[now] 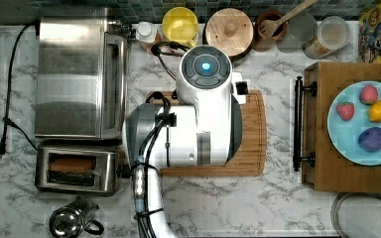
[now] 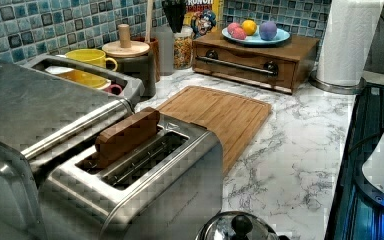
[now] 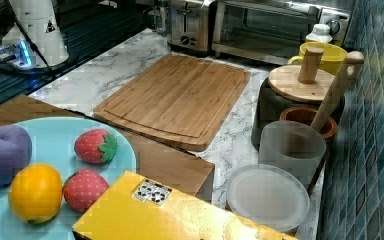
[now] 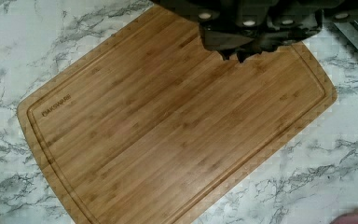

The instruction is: Turn on the toaster.

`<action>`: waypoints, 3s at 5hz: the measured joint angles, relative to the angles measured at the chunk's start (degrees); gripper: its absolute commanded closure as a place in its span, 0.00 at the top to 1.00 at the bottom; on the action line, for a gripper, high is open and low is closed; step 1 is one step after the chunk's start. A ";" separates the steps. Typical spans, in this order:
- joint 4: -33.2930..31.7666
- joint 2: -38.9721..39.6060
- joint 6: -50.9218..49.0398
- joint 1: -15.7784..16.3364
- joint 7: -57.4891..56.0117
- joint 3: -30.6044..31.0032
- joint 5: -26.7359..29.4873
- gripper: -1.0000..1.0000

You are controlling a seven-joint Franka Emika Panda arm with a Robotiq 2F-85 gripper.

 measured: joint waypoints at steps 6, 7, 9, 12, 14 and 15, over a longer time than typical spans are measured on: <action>-15.05 -6.57 10.35 2.79 -13.71 3.59 8.59 0.00; -17.63 -6.70 10.52 4.00 -16.89 5.20 9.10 0.00; -24.00 -9.41 9.95 6.68 -18.06 8.59 12.59 0.00; -28.26 -16.44 12.58 8.43 -22.13 9.01 16.19 0.00; -29.15 -16.64 14.76 10.75 -25.18 9.27 16.19 0.00; -30.83 -16.53 16.91 11.16 -25.21 10.15 16.19 0.00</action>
